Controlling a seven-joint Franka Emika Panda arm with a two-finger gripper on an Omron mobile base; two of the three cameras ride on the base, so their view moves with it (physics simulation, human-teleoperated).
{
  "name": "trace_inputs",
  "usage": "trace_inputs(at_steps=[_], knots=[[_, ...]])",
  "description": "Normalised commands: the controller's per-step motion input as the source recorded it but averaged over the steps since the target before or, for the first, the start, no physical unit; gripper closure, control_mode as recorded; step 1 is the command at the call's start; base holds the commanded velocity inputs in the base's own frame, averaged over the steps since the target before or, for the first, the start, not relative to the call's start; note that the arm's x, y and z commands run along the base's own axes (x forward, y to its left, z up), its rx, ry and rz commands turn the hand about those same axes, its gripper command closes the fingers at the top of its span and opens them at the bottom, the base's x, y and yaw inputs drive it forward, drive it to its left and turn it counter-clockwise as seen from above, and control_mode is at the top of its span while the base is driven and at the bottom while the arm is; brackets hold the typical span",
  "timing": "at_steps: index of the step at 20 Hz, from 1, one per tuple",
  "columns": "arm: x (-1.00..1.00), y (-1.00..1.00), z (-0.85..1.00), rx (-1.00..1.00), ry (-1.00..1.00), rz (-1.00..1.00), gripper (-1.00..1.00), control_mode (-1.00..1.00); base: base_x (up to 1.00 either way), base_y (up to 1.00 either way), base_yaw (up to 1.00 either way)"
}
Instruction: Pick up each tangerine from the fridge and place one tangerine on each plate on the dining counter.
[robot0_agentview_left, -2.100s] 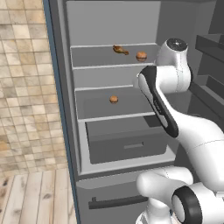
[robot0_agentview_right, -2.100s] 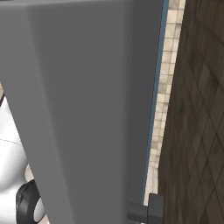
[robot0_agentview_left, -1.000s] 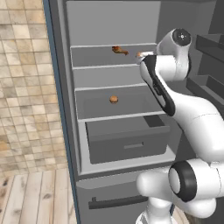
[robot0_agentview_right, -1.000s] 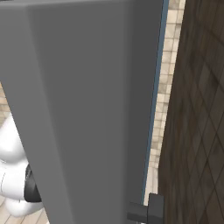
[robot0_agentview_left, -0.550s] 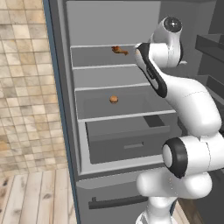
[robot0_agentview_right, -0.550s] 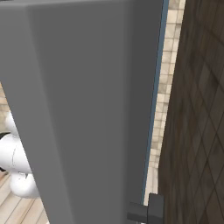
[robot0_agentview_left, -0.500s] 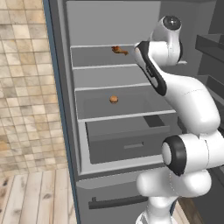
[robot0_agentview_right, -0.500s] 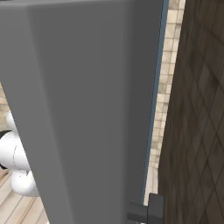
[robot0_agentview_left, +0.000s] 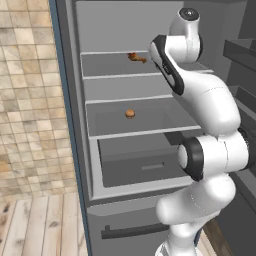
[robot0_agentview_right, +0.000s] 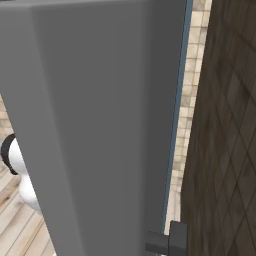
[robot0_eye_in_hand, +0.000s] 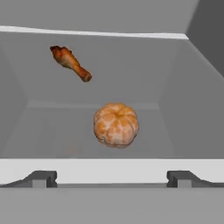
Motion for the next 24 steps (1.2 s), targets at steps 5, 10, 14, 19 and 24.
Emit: trace_inputs(at_steps=[5, 10, 14, 19, 24], knots=[[0.15, 0.00, -0.25, 0.00, -0.02, 0.00, -1.00, -1.00, 0.00, 0.00, 0.00], [0.21, 0.00, -0.18, 0.00, -0.03, 0.00, -1.00, -1.00, 0.00, 0.00, 0.00], [0.43, 0.00, 0.00, 0.03, -0.05, 0.00, -1.00, -1.00, 0.00, 0.00, 0.00], [0.29, 0.00, 0.00, 0.02, -0.01, 0.00, -1.00, -1.00, 0.00, 0.00, 0.00], [0.14, 0.00, 0.00, 0.00, 0.00, 0.00, -1.00, -1.00, 0.00, 0.00, 0.00]])
